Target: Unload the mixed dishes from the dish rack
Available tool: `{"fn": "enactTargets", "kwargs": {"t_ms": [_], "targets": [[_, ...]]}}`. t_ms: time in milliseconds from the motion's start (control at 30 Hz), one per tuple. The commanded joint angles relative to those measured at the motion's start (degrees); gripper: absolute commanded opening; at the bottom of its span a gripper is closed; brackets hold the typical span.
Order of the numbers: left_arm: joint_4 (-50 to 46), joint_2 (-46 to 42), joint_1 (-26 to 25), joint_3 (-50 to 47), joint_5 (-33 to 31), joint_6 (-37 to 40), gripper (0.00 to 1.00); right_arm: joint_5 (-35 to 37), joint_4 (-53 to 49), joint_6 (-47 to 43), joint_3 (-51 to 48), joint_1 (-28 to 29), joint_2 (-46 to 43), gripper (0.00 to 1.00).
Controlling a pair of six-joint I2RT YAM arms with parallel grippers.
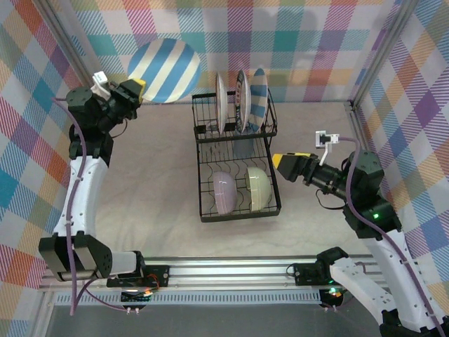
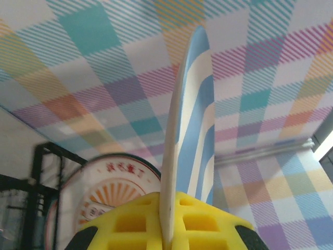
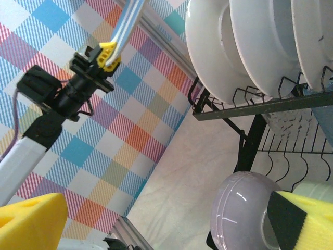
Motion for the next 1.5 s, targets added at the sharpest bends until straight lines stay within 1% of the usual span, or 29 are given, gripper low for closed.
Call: {"fn": "enactTargets", "kwargs": {"t_ms": [0, 133, 300, 533, 733, 867, 1000, 1267, 1467], "targets": [[9.9, 1.8, 3.9, -3.7, 3.9, -1.9, 0.0, -3.1, 2.6, -0.9, -0.8, 0.1, -0.1, 0.99], [11.7, 4.1, 6.8, -7.8, 4.1, 1.0, 0.0, -5.0, 3.5, -0.3, -1.7, 0.1, 0.4, 0.99], [17.0, 7.6, 8.2, -14.0, 4.0, 2.3, 0.0, -7.3, 5.8, 1.3, -3.4, 0.1, 1.1, 0.99], [24.4, 14.0, 8.2, -18.8, 3.4, 5.1, 0.0, -8.4, 6.1, 1.3, -3.9, 0.1, 1.9, 0.99], [28.2, 20.9, 8.2, -20.3, 2.8, 7.0, 0.0, -8.8, 6.0, 1.3, -4.6, 0.2, 1.9, 0.99], [32.1, 24.7, 8.2, -20.4, 3.1, 6.5, 0.0, -8.6, 4.9, 0.9, -4.8, 0.2, 1.4, 0.99], [29.4, 27.9, 8.2, -18.9, 2.0, 8.5, 0.0, -8.6, 4.7, 1.0, -5.4, 0.2, 1.0, 0.99], [29.1, 34.8, 8.4, -16.1, 0.9, 9.8, 0.0, -8.4, 4.3, 1.5, -6.5, 0.2, 0.2, 0.99], [28.2, 37.8, 8.7, -15.0, 0.4, 11.6, 0.0, -7.9, 3.6, 1.7, -7.0, 0.2, -0.3, 0.99]]}}
